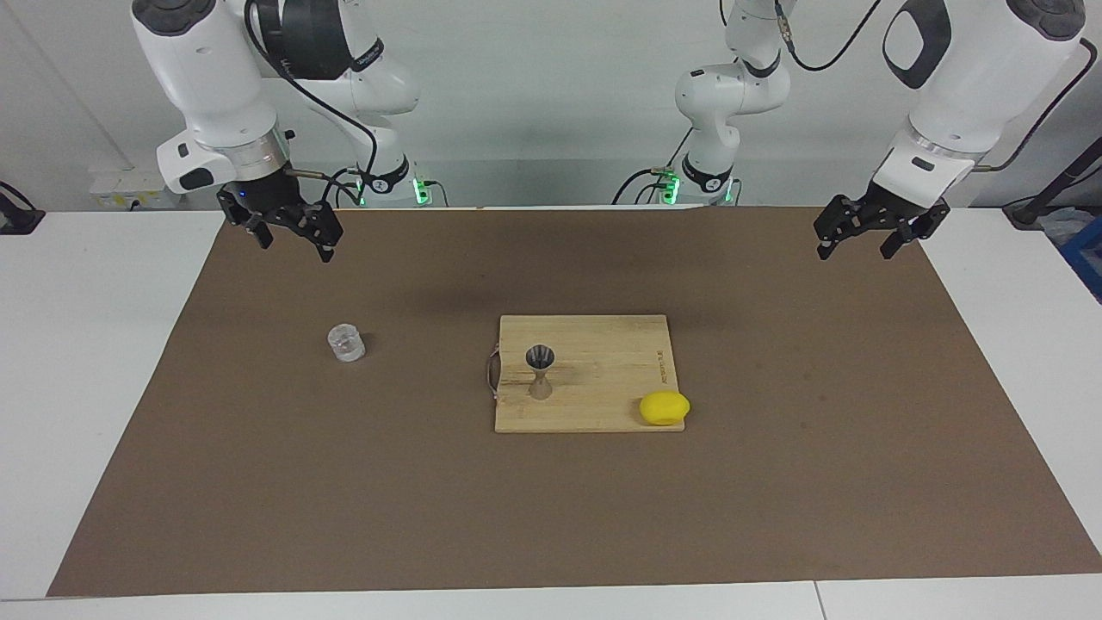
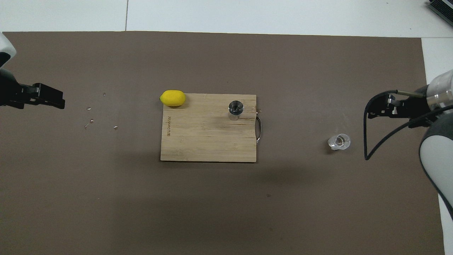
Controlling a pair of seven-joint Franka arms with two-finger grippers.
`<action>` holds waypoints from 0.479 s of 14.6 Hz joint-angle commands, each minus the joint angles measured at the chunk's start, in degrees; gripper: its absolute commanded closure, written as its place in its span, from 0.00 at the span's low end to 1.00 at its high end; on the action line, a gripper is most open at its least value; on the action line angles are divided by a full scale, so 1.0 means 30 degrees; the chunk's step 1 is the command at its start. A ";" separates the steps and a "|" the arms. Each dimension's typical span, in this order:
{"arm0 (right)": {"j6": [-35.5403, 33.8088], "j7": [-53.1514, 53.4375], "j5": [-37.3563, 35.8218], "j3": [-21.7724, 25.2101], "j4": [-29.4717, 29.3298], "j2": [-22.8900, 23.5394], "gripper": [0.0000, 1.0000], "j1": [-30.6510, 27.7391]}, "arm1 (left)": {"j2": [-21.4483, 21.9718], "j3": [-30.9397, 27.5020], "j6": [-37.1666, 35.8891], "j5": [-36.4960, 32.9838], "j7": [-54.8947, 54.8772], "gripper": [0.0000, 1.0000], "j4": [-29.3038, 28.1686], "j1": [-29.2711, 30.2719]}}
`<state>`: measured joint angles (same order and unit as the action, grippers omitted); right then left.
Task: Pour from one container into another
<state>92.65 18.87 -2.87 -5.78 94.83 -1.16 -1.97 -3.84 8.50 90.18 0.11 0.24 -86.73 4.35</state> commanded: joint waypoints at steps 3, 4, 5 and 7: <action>-0.1526 -0.1337 -0.0010 -0.0447 -0.0994 0.0505 0.00 0.0042 | 0.0519 0.0124 0.0379 -0.0300 0.0184 0.00 -0.0680 0.0192; -0.1645 -0.1804 0.0048 -0.0447 -0.0791 0.0302 0.00 0.0042 | 0.0519 0.0124 0.0379 -0.0300 0.0184 0.00 -0.0651 0.0192; -0.1733 -0.2156 0.0165 -0.0447 -0.0702 0.0213 0.00 0.0042 | 0.0519 0.0124 0.0379 -0.0300 0.0184 0.00 -0.0680 0.0192; -0.2084 -0.2568 0.0719 -0.0447 -0.0701 0.0212 0.00 -0.0162 | 0.0519 0.0124 0.0379 -0.0300 0.0184 0.00 -0.0680 0.0192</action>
<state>87.85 13.85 -2.48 -6.98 93.49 -0.60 -1.65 -3.84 8.50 90.18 0.11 0.24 -86.73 4.35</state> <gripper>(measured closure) 0.000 0.000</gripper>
